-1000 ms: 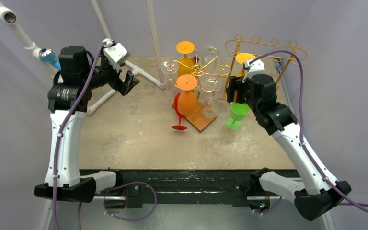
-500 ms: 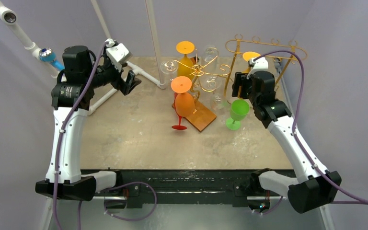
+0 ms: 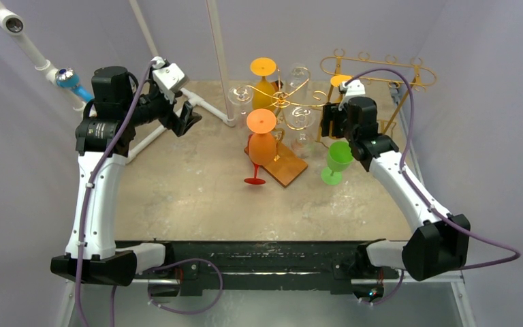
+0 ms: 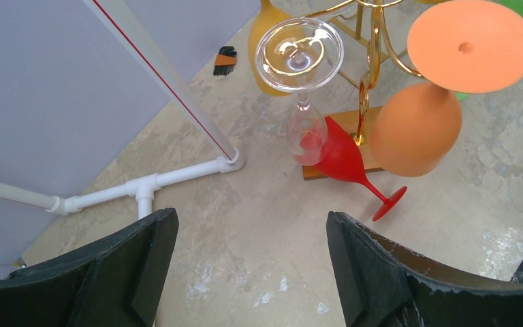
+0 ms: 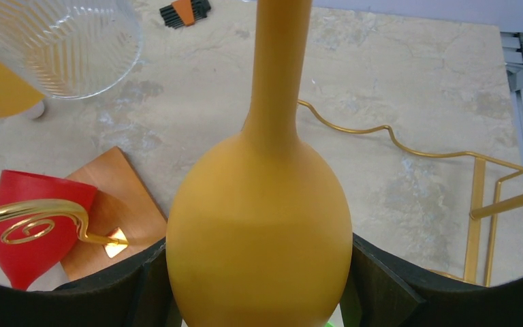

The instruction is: Place the wine glass upside down on the wine glass rack

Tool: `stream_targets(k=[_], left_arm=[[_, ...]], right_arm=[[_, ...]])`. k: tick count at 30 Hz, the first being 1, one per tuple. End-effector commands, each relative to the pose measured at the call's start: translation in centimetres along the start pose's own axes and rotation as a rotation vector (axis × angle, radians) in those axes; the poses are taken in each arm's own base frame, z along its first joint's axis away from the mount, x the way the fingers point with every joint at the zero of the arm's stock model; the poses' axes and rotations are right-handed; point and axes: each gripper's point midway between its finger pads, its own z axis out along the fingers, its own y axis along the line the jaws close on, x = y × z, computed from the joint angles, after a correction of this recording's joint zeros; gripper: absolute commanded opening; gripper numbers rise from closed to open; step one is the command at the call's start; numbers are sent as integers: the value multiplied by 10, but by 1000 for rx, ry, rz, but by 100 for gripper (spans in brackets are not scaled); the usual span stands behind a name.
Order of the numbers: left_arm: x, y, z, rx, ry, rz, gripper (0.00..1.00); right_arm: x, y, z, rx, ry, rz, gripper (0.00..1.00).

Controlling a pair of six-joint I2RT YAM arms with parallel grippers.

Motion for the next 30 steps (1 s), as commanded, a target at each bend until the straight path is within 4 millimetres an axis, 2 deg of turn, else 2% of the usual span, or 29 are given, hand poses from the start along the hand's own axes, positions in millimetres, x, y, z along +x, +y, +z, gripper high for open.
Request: stream_targets(k=[1,7,18,26,30], left_arm=[[-14,0,-7,-14,-45,21,85],[-17,-1,-5,1,-51,17,85],[-20,-2,-4,28,-50,18,85],[-21,-2,-6,24,-46,28,85],[-24,-1,-5,23,-50,29,85]], right_arm=[[-28,13,1,-72,-107,-27,30],[-30,21,0,-129,-147,-63,32],[-25,43,8,-270,-184,-244,33],[-17,57,13,-357,-167,-275,32],[-23,61,14,-375,-195,-290,32]])
